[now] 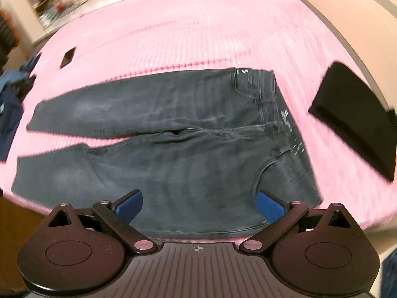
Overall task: Fold clothes
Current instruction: 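Open both grippers and lift them above the flattened jeans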
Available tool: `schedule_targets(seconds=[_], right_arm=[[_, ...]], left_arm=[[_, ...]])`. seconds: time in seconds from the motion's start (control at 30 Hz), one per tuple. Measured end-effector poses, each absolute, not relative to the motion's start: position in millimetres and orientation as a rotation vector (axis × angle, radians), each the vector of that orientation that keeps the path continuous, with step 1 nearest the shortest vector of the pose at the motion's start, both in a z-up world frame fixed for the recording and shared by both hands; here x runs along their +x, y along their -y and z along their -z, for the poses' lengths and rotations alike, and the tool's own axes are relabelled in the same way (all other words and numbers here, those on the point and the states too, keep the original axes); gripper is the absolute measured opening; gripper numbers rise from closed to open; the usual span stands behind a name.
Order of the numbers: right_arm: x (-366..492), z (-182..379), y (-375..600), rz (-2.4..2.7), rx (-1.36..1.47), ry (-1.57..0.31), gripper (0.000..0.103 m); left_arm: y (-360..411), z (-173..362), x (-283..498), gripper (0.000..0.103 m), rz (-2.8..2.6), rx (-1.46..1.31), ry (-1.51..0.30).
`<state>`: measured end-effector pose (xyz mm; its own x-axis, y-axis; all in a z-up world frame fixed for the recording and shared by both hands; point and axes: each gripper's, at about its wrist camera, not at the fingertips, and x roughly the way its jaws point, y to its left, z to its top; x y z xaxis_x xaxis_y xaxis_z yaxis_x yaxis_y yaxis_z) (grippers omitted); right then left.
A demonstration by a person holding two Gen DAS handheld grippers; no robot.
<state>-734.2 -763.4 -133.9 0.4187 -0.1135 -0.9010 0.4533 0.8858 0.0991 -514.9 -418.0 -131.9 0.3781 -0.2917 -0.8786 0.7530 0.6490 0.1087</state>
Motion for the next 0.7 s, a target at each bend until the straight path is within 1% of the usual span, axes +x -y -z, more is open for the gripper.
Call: schedule_targets(seconds=[0.3,0.43,0.7], right_arm=[[-806,134,800,0.248,0.236,-1.118,0.102],[-830,138,803,0.229,0.241,-1.147,0.102],[-837,136,793,0.267,0.255,-1.176,0.102]], left_arm=[[456,115,-615,0.043,0.613,0.503,-0.954],[461,113,-653,0.045,0.619,0.527,-0.975],[461,113,-673,0.045,0.677,0.604,-0.977]])
